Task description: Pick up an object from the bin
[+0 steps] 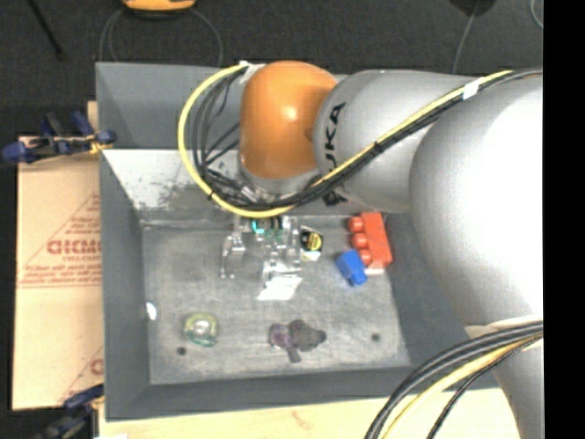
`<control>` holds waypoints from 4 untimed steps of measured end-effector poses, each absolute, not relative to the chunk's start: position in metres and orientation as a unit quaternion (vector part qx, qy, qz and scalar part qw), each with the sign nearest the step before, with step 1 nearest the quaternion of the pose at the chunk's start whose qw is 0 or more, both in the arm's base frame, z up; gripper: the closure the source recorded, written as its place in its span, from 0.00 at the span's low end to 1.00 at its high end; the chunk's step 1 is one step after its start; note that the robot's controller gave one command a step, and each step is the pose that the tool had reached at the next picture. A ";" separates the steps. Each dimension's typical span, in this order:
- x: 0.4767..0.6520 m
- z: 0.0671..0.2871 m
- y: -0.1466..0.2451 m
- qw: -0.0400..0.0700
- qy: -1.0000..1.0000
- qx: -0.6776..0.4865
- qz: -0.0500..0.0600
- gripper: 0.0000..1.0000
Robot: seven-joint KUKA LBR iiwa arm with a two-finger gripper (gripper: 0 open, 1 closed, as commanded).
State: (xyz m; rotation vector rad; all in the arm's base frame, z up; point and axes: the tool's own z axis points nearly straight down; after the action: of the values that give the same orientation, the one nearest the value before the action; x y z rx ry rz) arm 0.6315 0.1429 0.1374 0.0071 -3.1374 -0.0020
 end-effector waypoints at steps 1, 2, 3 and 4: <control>0.577 0.088 0.094 0.003 -1.000 0.015 0.002 0.00; 0.490 0.135 0.080 0.001 -1.000 0.030 0.000 0.00; 0.492 0.074 0.019 -0.004 -0.997 0.079 -0.001 0.00; 0.493 0.076 0.020 -0.004 -0.997 0.078 -0.001 1.00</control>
Offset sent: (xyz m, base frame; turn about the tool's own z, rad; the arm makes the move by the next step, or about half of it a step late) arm -0.0523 -0.0442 -0.0460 -0.0291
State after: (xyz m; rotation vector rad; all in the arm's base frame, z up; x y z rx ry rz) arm 0.4930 0.0200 0.0759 0.2460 -3.1403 -0.0025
